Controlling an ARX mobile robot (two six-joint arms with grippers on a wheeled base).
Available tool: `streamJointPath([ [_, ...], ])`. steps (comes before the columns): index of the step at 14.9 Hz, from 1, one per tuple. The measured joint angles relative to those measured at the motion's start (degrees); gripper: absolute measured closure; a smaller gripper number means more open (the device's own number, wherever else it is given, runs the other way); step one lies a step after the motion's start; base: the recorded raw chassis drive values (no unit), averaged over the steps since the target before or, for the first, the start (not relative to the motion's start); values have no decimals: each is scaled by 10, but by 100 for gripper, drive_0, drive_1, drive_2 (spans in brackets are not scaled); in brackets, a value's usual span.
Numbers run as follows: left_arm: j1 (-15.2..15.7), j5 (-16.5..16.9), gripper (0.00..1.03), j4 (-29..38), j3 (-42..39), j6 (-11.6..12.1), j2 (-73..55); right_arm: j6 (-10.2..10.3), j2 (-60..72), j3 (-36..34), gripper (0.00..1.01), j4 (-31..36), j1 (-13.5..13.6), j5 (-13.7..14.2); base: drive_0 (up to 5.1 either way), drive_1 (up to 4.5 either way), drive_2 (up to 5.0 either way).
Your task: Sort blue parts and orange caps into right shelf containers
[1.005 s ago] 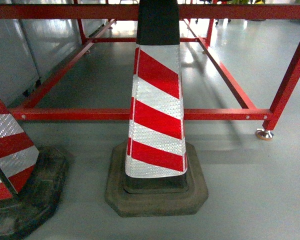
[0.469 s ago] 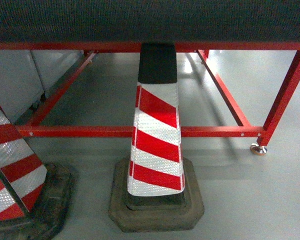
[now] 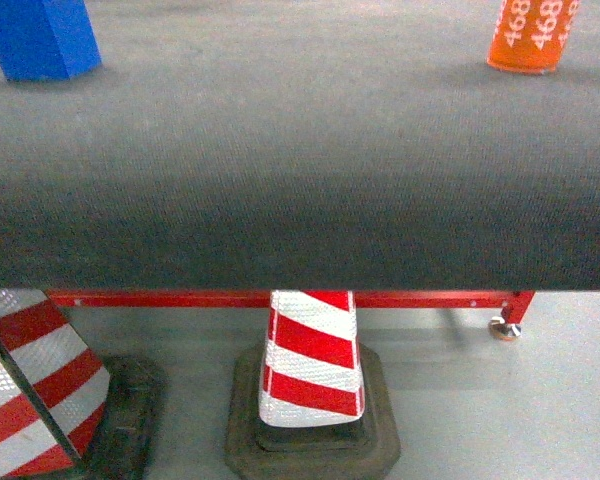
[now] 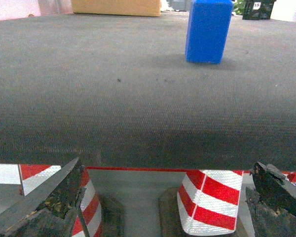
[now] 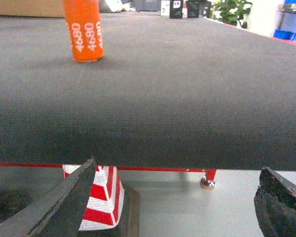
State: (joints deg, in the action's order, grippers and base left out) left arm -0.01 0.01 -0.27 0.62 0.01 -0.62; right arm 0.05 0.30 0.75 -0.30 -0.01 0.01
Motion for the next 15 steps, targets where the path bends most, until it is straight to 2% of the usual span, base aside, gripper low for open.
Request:
streamJointPath([
  [15, 0, -1, 5, 1, 0, 0, 0, 0, 0, 0, 3, 2, 0, 0, 0, 0, 0],
])
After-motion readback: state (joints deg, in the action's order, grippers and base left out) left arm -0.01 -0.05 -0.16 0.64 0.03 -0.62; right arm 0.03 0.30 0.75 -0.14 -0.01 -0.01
